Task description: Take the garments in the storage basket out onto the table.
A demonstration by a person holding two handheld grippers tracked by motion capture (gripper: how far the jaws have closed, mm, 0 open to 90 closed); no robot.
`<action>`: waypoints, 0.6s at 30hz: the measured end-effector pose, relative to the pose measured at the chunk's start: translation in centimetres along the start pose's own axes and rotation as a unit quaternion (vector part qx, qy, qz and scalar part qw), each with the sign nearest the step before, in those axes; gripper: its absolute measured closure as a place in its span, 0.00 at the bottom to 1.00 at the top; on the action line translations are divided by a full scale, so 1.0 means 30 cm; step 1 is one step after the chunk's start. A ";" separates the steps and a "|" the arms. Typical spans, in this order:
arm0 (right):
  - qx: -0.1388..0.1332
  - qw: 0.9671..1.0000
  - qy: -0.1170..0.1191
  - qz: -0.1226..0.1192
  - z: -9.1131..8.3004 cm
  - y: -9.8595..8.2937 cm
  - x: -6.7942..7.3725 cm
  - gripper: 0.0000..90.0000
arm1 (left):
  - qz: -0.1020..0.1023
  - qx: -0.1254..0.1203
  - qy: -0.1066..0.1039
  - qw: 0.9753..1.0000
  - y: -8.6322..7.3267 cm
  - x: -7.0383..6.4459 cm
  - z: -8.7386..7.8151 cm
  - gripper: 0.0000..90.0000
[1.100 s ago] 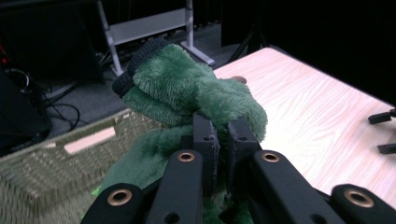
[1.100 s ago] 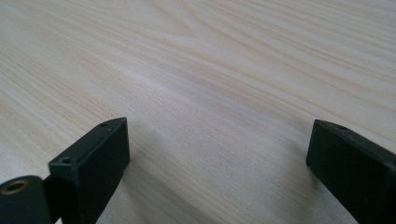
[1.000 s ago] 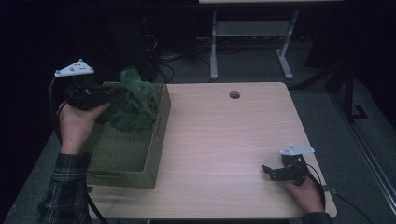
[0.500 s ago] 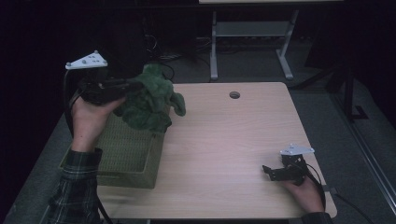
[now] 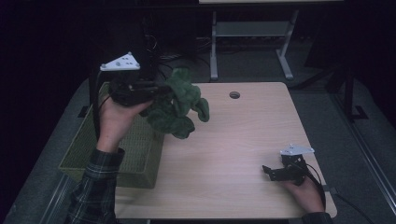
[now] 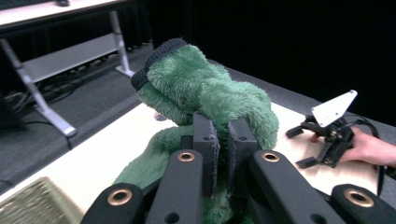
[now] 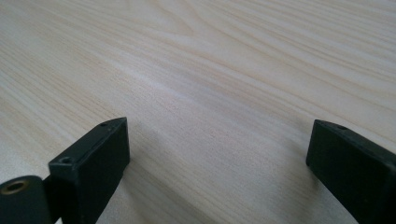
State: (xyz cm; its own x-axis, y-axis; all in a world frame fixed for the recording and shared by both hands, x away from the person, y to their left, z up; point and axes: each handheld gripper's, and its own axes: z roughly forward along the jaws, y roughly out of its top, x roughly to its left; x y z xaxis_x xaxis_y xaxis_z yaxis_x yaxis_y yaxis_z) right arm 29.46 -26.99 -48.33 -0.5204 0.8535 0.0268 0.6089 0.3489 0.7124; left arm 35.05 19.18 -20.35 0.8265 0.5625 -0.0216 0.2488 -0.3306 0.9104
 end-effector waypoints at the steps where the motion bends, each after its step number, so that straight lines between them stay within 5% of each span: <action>1: 0.000 1.000 0.000 0.000 0.000 0.000 0.000 0.06 | 0.001 0.001 -0.005 1.000 0.002 -0.008 0.014 0.94; 18: 0.000 1.000 0.000 0.000 0.000 0.000 0.000 0.06 | 0.003 0.019 -0.068 0.997 -0.032 -0.145 0.244 0.94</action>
State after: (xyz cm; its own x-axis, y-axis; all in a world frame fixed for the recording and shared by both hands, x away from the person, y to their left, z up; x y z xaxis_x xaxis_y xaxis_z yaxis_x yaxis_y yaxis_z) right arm 29.46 -26.98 -48.32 -0.5208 0.8533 0.0276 0.6095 0.3489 0.7119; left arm 34.91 11.50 -24.16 0.8886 0.4527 -0.0742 0.2602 -0.3642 0.8942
